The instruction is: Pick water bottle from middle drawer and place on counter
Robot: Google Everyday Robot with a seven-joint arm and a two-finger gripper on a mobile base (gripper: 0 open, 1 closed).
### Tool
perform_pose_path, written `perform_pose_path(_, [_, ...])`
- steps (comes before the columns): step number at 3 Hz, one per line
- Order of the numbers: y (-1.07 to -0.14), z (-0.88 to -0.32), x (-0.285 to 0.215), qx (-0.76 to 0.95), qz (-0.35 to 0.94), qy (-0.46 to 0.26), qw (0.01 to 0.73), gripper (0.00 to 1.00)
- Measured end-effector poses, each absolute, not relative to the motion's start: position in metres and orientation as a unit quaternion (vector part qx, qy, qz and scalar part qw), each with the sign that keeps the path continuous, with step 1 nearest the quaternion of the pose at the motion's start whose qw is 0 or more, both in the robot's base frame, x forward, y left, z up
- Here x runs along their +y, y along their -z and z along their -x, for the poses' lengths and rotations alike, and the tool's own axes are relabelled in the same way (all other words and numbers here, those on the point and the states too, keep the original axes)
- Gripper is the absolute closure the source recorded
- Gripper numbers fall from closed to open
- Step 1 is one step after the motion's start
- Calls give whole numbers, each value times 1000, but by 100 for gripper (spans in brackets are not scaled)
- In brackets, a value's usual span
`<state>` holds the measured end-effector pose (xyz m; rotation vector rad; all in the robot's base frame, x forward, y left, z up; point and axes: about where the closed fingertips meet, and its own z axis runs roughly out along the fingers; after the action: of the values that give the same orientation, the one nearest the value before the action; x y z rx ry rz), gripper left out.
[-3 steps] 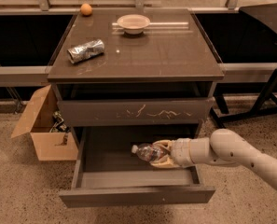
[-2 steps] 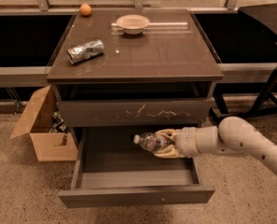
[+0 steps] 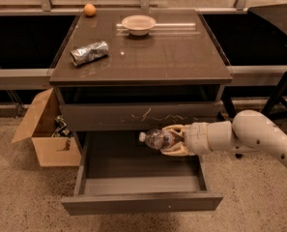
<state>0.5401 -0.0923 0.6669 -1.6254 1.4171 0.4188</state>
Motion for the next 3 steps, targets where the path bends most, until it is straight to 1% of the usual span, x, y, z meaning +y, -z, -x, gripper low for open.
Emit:
perform_pose_path(1, [-700, -540, -101, 559, 665, -162, 467, 100])
perform_pose_path(2, [-789, -540, -118, 526, 690, -130, 479, 100])
perform_pose_path(3, [-840, -541, -120, 504, 709, -107, 481, 100])
